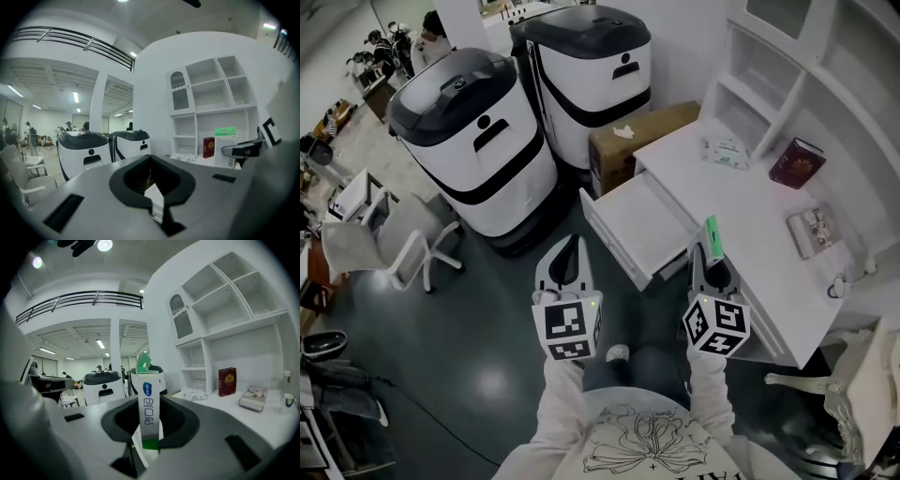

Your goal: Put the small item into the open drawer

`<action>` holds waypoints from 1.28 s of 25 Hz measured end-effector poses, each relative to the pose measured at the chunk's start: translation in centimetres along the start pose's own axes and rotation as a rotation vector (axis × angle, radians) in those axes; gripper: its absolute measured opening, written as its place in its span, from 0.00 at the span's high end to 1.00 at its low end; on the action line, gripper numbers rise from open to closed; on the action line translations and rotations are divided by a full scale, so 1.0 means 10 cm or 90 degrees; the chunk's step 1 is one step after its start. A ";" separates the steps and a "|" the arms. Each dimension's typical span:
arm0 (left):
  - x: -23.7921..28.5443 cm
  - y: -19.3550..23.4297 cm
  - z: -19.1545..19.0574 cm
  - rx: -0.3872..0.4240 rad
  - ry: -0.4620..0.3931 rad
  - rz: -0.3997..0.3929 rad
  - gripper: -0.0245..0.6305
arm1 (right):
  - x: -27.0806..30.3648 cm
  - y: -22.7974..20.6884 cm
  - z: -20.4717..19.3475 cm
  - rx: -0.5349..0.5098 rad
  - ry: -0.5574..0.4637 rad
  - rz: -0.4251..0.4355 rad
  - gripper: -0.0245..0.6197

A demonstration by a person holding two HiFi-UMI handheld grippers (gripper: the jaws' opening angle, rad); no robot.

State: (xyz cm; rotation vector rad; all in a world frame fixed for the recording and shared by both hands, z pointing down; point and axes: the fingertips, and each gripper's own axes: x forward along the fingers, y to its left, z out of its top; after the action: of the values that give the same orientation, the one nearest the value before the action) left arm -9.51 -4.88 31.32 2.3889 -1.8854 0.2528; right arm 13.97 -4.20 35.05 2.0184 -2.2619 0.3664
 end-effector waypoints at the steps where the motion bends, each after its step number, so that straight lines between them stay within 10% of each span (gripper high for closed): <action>1: 0.07 0.01 -0.02 -0.001 0.006 -0.002 0.95 | 0.07 -0.01 -0.02 0.002 0.006 -0.002 0.83; 32: 2.44 0.19 -0.85 -0.042 0.159 0.047 0.95 | 2.82 -0.21 -0.80 -0.035 0.221 0.134 0.83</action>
State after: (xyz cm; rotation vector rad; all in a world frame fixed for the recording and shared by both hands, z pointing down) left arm -6.50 -27.28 44.04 2.1346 -1.8382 0.4623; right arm 11.82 -29.76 49.35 1.5504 -2.2341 0.6116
